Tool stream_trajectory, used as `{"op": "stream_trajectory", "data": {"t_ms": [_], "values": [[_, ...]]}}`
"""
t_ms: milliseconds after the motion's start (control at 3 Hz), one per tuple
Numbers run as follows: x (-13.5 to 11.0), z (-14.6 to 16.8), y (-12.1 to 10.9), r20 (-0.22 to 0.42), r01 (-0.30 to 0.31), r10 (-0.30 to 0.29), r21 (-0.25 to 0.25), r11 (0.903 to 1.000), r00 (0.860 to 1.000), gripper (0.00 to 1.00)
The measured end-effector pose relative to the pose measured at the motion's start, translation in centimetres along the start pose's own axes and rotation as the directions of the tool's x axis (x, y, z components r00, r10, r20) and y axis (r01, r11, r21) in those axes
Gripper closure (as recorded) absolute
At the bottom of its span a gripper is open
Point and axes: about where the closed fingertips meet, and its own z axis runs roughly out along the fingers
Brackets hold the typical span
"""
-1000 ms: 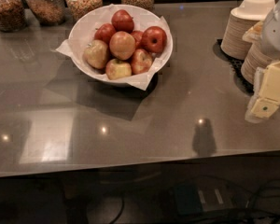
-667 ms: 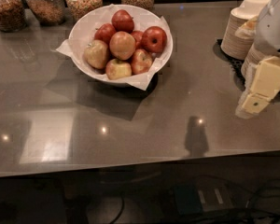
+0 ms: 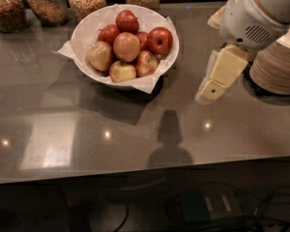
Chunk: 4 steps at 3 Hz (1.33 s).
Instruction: Pick apple from white bowl
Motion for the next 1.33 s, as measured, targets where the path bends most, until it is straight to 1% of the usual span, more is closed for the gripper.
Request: {"op": "stream_trajectory", "data": {"t_ms": [333, 667, 1000, 1333], "values": [[-3.0, 2.1, -1.5, 0.067, 0.005, -0.007, 0.027, 0.9996, 0.998, 0.0], [-5.2, 4.7, -3.2, 0.122, 0.03, -0.036, 0.054, 0.9981, 0.992, 0.0], [-6.9, 7.7, -5.1, 0.155, 0.054, -0.066, 0.078, 0.9955, 0.986, 0.0], [-8.8, 10.2, -7.0, 0.173, 0.057, -0.072, 0.093, 0.9941, 0.982, 0.0]]}}
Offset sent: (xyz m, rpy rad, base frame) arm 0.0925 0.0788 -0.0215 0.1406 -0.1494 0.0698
